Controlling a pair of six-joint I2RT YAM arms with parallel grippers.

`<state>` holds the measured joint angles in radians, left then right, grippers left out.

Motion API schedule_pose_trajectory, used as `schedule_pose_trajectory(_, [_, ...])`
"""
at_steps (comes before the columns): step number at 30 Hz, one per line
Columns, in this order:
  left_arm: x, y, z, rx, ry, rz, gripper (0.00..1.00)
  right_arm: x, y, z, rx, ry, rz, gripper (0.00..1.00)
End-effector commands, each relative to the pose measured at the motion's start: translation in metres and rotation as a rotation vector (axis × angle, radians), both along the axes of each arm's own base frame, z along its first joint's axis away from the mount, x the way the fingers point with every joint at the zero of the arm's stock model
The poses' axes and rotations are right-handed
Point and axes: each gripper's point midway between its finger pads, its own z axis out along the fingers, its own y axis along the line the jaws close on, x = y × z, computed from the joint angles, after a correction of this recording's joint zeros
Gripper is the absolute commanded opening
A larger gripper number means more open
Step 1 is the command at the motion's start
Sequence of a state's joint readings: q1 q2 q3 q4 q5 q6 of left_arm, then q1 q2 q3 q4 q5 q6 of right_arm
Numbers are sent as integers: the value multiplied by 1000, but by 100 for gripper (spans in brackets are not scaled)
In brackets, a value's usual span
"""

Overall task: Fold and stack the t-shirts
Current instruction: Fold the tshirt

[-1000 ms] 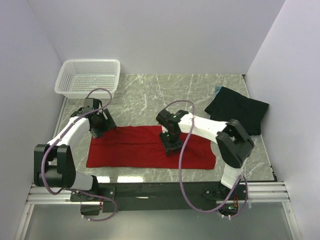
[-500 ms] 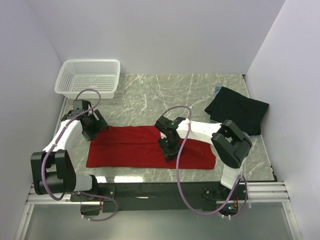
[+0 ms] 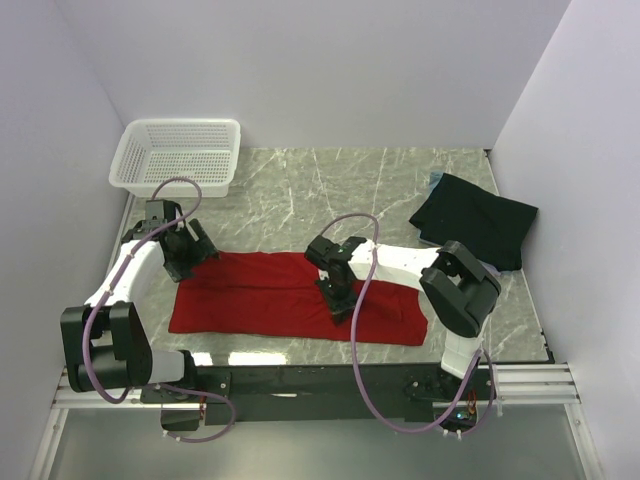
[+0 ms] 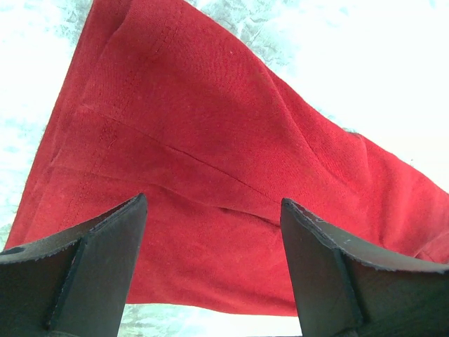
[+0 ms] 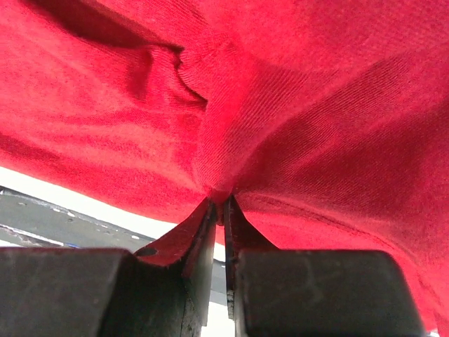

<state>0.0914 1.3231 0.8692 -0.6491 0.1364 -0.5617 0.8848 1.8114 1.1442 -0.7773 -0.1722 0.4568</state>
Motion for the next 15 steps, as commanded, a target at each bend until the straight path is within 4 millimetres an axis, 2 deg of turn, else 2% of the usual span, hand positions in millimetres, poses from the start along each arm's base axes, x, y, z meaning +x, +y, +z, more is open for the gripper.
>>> schedule_pose_trajectory(1, [2,-2,8,-9,-37,-21,82,5,4,16,-17,-40,3,15])
schedule_pose_trajectory(4, [2,-3,9,-14,-40,-27,82,7,9,29,1,-49,11,18])
schedule_pose_trajectory(7, [2,-3,9,-16,-40,-30,82,6,12,29,6,-37,15,19])
schedule_pose_trajectory(11, [2,-5,9,-22,-43,-34,82,-1,15,23,1,-5,21,16])
schedule_pose_trajectory(15, [2,-5,8,-25,-42,-39,82,-14,26,30,38,31,72,12])
